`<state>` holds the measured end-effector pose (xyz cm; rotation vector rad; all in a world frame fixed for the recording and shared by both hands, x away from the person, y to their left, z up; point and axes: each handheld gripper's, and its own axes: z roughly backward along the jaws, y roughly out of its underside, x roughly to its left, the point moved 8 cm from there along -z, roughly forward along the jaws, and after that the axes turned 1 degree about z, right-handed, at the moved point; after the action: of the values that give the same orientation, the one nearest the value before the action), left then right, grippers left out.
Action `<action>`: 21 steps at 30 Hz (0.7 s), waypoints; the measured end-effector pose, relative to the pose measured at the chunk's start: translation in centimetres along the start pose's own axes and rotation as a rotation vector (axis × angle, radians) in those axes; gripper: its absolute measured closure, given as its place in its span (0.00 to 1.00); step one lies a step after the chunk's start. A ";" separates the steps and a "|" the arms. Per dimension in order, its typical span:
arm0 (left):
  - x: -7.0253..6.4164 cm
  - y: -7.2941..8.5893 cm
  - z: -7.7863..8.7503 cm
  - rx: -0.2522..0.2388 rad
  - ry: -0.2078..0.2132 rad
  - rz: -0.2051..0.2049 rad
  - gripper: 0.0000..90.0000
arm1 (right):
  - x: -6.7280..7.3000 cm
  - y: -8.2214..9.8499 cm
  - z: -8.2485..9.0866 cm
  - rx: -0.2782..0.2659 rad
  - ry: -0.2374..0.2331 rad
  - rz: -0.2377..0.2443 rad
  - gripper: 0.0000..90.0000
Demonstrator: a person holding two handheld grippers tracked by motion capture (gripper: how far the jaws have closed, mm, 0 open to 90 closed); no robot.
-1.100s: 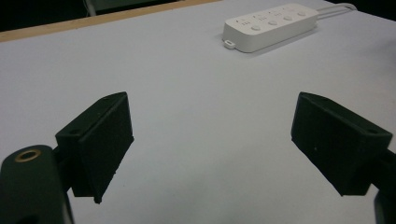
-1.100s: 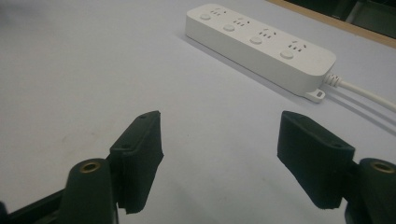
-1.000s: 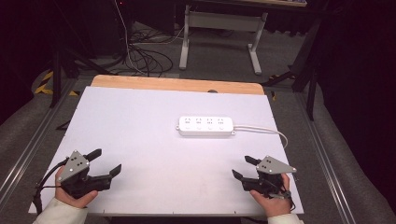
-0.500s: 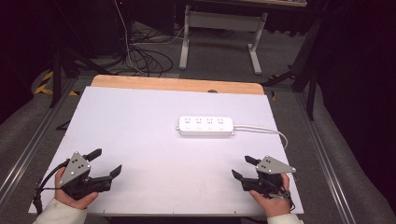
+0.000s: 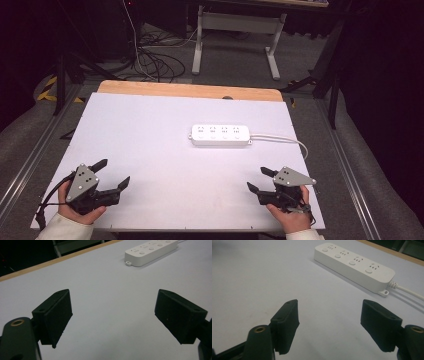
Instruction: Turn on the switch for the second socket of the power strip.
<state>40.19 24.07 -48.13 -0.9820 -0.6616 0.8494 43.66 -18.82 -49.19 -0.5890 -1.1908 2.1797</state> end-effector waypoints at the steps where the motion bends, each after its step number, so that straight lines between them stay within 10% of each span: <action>1: 0.0 0.0 0.0 -0.001 0.003 0.003 0.16 | 0.0 -0.1 0.0 -0.001 -0.002 0.001 0.36; 21: 0.3 0.0 0.1 -0.002 0.004 0.030 0.16 | -0.6 -3.0 -0.6 0.052 -0.009 0.007 0.39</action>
<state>40.24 24.39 -48.05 -0.9976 -0.6459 0.8724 45.35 -17.52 -46.84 -0.5631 -1.1341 2.2144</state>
